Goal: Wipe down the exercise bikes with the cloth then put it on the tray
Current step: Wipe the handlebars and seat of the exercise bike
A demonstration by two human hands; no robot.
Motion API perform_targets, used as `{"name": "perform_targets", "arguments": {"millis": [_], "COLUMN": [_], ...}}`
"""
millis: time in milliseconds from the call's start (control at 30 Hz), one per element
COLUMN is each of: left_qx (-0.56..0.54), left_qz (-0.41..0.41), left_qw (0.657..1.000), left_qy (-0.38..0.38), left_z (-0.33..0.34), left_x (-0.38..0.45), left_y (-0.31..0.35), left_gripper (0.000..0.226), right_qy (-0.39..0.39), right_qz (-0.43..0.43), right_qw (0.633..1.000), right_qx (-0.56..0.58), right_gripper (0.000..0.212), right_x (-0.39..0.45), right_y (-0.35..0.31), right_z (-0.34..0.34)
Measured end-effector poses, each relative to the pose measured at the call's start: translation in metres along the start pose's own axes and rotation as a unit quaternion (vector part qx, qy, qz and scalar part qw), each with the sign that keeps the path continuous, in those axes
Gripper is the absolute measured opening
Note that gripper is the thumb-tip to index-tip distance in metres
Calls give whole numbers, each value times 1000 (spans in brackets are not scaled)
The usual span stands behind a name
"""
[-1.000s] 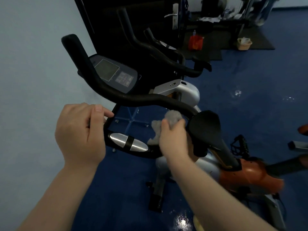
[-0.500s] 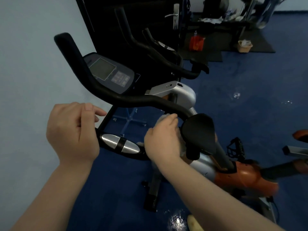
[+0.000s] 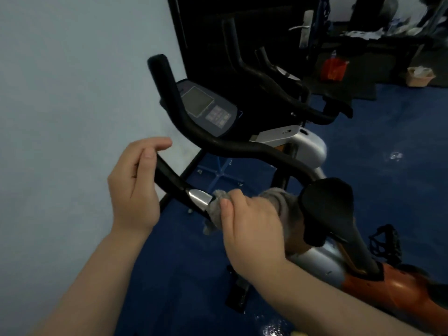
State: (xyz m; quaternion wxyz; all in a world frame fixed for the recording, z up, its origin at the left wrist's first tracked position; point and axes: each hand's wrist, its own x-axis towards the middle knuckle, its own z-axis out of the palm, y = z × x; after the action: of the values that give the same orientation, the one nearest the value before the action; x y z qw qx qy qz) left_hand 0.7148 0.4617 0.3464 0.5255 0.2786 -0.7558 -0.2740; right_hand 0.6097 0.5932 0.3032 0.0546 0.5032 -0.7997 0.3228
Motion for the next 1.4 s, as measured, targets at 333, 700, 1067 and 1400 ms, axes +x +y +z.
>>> {"name": "perform_targets", "arguments": {"millis": [333,700,1067,1400], "left_qx": [-36,-85,-39,-8], "left_qz": [-89,-146,-120,-84], "left_qw": [990,982,988,991], "left_qy": [-102,-83,-91,-104], "left_z": [-20,-19,-21,-10], "left_x": [-23,-28,-27,-21], "left_y": [5,12,14,15], "left_gripper": [50,51,64,47], "right_qy": [-110,-157,-153,-144], "right_qz": [-119,-42,-199,-125], "right_qw": [987,982,951,976], "right_qx": [-2,98,180,-104], "right_gripper": [23,17,29,29], "right_x": [34,66,82,31], "right_y": [-26,-51,-47,-10], "right_z": [7,10,5,6]}}
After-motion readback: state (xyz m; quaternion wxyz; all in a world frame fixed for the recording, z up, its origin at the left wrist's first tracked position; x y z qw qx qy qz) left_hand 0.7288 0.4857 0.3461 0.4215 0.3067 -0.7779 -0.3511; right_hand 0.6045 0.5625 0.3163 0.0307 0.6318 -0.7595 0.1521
